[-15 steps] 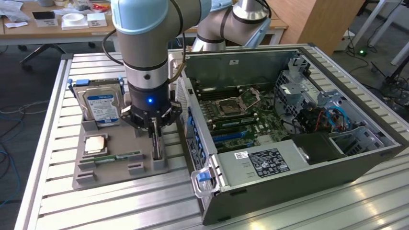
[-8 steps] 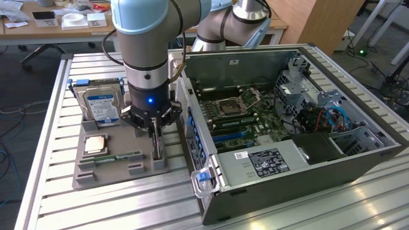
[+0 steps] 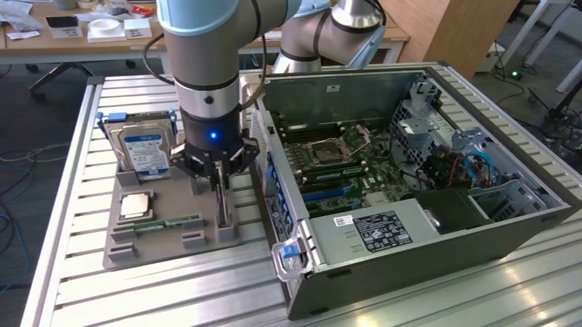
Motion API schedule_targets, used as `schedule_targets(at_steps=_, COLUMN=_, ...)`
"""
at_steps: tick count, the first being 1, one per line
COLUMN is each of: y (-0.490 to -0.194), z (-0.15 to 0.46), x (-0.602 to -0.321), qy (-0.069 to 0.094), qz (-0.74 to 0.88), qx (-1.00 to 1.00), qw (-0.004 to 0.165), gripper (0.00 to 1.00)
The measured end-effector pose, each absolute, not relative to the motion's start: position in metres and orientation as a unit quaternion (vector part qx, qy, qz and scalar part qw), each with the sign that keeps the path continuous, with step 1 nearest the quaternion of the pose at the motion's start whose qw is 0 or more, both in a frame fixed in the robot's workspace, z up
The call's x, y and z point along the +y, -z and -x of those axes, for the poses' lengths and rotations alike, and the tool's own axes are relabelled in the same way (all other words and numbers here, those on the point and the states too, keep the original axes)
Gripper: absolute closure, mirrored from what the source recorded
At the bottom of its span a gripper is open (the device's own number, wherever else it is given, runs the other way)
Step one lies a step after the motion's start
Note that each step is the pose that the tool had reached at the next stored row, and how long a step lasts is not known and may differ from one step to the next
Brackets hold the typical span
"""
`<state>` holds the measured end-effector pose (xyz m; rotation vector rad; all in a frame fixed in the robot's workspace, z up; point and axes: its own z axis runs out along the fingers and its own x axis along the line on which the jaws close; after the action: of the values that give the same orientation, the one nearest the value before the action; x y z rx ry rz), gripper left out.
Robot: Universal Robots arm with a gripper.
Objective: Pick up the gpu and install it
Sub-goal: 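Pick up the gpu and move the gpu toward the slot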
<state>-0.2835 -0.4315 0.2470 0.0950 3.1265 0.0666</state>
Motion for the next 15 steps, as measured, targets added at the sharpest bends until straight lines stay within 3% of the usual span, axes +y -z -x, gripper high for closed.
schedule_targets(at_steps=15, y=-0.312, z=0.283, x=-0.431, qy=-0.023, qz=-0.03, qx=0.999, qw=0.006, gripper=0.73)
